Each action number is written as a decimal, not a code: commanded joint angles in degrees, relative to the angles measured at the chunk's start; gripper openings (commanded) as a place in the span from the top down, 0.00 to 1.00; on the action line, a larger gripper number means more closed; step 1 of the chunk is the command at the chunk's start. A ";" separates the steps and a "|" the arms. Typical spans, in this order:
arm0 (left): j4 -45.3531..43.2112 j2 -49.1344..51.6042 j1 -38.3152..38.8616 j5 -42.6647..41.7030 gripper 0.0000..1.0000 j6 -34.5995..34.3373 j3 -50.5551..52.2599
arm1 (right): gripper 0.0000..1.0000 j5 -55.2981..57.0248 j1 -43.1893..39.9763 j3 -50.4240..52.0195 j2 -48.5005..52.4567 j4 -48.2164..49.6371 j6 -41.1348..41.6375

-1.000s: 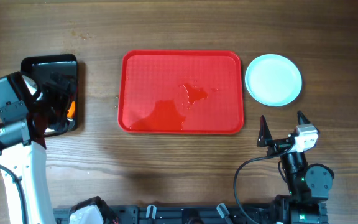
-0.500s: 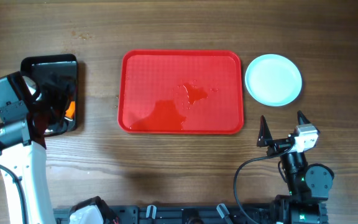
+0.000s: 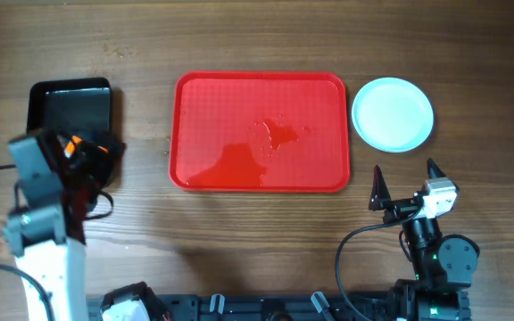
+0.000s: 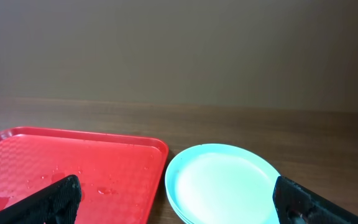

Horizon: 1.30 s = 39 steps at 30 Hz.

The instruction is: Clean dirty plates on tray and stack at the side

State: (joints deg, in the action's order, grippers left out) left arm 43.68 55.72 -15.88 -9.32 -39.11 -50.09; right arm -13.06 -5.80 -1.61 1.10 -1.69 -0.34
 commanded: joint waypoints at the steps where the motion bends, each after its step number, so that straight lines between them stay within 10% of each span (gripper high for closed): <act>1: -14.75 -6.01 3.98 -10.12 0.00 10.73 9.60 | 0.00 -0.70 -0.26 0.24 -0.90 0.33 -1.01; 16: -61.22 -23.76 11.72 -15.08 0.00 22.29 44.54 | 0.00 -0.70 -0.26 0.24 -0.90 0.31 -1.01; 39: -40.30 -43.58 13.16 -4.20 0.00 29.09 49.77 | 0.00 -0.70 -0.26 0.24 -0.90 0.31 -1.03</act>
State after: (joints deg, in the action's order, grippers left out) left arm 2.66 14.11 -3.05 -17.98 -10.55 -0.49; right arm -13.06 -5.80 -1.56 0.93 -1.67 -0.36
